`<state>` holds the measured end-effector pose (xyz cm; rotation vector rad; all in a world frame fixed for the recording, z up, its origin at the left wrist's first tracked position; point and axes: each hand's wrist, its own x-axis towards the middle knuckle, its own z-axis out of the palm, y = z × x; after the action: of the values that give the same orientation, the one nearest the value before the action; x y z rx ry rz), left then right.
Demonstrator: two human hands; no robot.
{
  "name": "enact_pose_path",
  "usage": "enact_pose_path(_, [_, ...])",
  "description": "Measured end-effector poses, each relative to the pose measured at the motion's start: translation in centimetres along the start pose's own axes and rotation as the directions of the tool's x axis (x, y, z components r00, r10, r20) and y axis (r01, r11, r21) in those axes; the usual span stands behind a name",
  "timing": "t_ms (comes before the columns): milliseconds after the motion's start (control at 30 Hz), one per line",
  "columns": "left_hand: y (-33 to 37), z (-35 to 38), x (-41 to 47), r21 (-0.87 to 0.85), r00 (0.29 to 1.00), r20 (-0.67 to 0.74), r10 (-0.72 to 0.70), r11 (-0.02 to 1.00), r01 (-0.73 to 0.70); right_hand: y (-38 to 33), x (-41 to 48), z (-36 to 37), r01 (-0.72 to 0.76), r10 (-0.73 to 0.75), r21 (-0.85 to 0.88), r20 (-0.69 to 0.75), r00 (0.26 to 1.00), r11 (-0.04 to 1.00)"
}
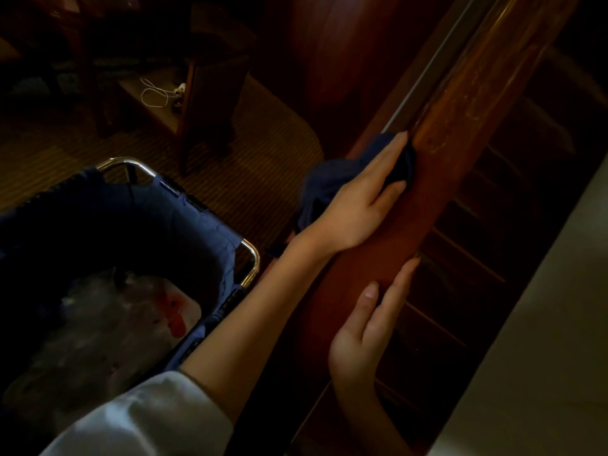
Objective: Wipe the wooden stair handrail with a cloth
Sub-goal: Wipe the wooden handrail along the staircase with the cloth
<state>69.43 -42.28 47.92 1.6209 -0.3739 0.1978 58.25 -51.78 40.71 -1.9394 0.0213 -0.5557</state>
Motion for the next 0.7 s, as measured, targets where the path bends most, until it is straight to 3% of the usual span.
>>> enact_pose_path(67, [-0.6, -0.2, -2.2, 0.015, 1.0, -0.001, 0.01, 1.0, -0.01, 0.0, 0.2, 0.0, 0.085, -0.086, -0.053, -0.01, 0.996, 0.995])
enact_pose_path(167, [-1.6, 0.2, -5.0, 0.07, 0.999, -0.028, 0.015, 0.997, -0.013, -0.3, 0.2, 0.1, 0.066, -0.067, -0.058, -0.01, 0.998, 0.996])
enact_pose_path(433, [0.9, 0.0, 0.8, -0.01, 0.996, 0.003, -0.089, 0.996, 0.089, -0.6, 0.4, 0.1, 0.097, -0.097, -0.028, 0.007, 0.995, 0.995])
enact_pose_path(700, [-0.9, 0.8, -16.5, 0.068, 0.97, -0.068, -0.234, 0.969, 0.238, -0.3, 0.1, -0.1, 0.059, -0.061, 0.089, 0.016, 0.998, 0.994])
